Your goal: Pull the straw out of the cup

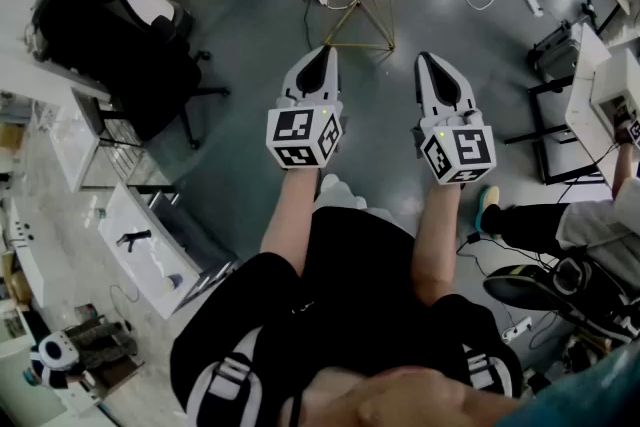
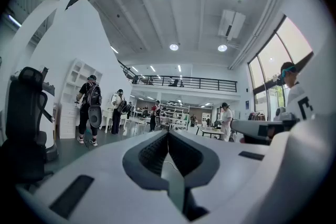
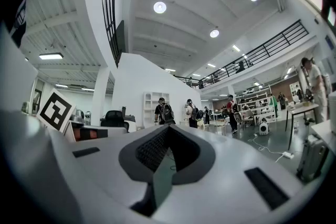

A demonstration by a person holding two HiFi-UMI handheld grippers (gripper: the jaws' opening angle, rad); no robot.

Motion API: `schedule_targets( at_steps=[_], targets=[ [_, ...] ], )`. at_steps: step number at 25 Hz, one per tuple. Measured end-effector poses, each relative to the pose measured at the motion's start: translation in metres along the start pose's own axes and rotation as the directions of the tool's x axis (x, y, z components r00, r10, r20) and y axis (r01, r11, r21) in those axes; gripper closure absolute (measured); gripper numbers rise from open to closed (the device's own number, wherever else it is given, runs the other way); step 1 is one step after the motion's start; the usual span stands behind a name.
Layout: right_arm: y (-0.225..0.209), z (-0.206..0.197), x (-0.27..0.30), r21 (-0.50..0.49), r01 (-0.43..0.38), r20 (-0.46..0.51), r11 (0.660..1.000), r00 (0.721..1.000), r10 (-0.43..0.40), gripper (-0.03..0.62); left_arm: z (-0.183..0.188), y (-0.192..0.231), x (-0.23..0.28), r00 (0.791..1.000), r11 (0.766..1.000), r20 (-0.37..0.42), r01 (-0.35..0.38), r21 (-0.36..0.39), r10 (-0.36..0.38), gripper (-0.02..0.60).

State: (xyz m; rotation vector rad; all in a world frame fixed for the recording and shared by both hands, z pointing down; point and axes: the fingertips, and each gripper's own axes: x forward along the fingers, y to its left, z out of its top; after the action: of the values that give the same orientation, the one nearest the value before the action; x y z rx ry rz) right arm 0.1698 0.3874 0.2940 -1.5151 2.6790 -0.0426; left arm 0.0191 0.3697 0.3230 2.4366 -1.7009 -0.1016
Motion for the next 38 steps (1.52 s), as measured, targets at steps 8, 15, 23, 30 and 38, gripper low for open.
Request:
schedule_targets(
  at_steps=[8,15,23,30,38],
  targets=[
    [-0.018,0.000,0.003,-0.002,0.016,-0.041,1.000,0.999,-0.016,0.579,0.008,-0.018,-0.002,1.000,1.000,0.011,0.000,0.021,0.000,0.572],
    [-0.020,0.005,0.019,0.005,0.013,-0.025,1.000,1.000,-0.013,0.579,0.013,0.007,-0.008,0.999,0.999,0.024,-0.049,0.003,0.049,0.572],
    [-0.012,0.015,0.033,-0.010,-0.021,-0.019,1.000,1.000,0.021,0.579,0.025,0.024,-0.014,0.996,0.997,0.051,-0.074,-0.012,0.075,0.572],
    [-0.013,0.020,0.046,-0.032,-0.027,-0.011,0.999,1.000,0.027,0.579,0.031,0.033,-0.006,0.996,0.997,0.059,-0.073,-0.014,0.073,0.572],
    [-0.057,0.035,0.076,-0.029,0.051,0.067,0.998,0.997,-0.049,0.579,0.040,0.069,0.033,0.995,0.999,0.084,-0.053,-0.014,0.054,0.572]
  ],
)
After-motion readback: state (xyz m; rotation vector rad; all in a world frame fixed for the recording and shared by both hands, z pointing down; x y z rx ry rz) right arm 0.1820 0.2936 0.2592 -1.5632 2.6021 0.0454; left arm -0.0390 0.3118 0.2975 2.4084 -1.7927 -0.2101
